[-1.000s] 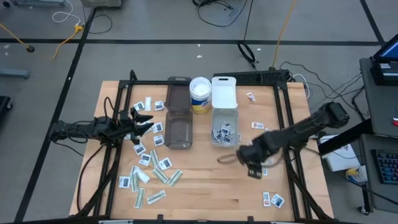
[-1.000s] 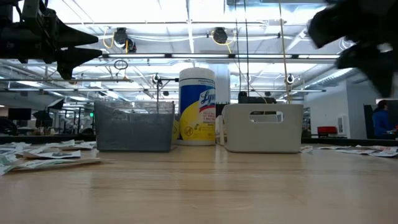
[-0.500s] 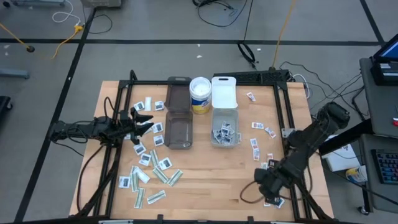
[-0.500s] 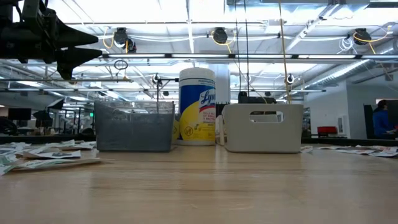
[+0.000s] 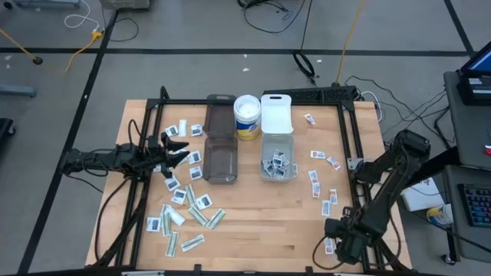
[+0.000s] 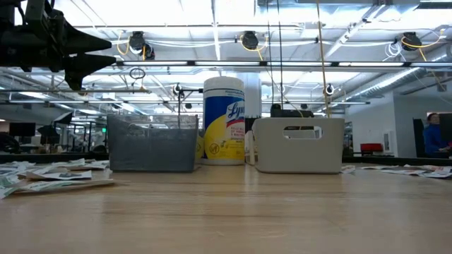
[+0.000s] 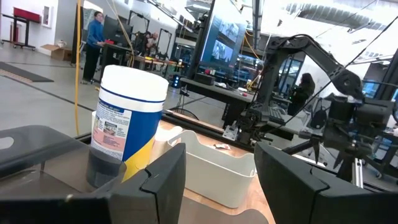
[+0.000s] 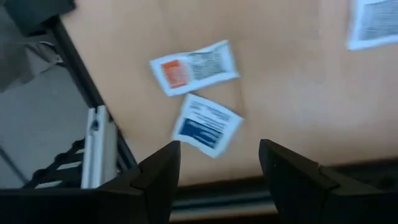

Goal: Pick & Place First Aid Supplies
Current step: Put the alcohol pad into the gray bin

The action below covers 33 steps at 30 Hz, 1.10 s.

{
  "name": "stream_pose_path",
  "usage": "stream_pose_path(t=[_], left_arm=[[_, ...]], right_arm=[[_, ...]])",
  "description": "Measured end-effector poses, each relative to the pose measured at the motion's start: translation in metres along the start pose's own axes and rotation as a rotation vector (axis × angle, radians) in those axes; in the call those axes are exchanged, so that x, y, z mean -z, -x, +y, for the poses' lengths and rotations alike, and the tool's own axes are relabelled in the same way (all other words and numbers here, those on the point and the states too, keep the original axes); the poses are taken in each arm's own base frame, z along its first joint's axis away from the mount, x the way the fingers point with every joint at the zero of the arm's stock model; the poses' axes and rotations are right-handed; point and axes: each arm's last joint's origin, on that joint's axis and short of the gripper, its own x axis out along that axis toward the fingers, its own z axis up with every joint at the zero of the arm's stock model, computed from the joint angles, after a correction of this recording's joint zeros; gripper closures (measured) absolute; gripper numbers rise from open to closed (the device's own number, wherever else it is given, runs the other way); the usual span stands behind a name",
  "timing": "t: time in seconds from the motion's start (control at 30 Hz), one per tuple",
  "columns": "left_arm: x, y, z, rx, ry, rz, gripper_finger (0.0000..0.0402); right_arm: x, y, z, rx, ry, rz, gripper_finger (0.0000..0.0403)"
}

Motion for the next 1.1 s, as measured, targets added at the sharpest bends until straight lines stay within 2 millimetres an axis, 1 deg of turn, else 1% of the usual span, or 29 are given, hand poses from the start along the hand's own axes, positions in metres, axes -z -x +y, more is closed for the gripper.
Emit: stream_pose_path(t=[0.17,0.33,0.53,0.7,0.87,0.97,1.03,1.1], left_arm=[[0.0,0.0,0.0,0.0,0.0,0.0,0.0206],[0.0,0.0,0.0,0.0,0.0,0.0,0.0206],[0.0,0.0,0.0,0.0,0.0,0.0,0.0206],[0.0,0.0,0.0,0.0,0.0,0.0,0.0206],[0.0,0.0,0.0,0.0,0.0,0.0,0.0206],[0.0,0.0,0.0,0.0,0.0,0.0,0.0206],[0.0,0.0,0.0,0.0,0.0,0.0,0.0206],[0.0,0.0,0.0,0.0,0.0,0.0,0.0206]], right_arm=[[-0.003,-0.021,0.002,-0.05,-0.01,-0.007,0.019],[-0.003,-0.038,-0.006,-0.057,-0.065,-0.006,0.019],[0.0,-0.05,-0.007,-0.105,-0.082,-0.004,0.019],[0.007,-0.068,-0.008,-0.092,-0.076,0.054,0.019],[0.008,-0.074,-0.009,-0.091,-0.071,0.063,0.0194],[0.006,-0.075,-0.011,-0.082,-0.078,0.064,0.0217],[0.006,-0.075,-0.012,-0.07,-0.079,0.065,0.0248],[0.006,-0.075,-0.013,-0.057,-0.082,0.063,0.0289]])
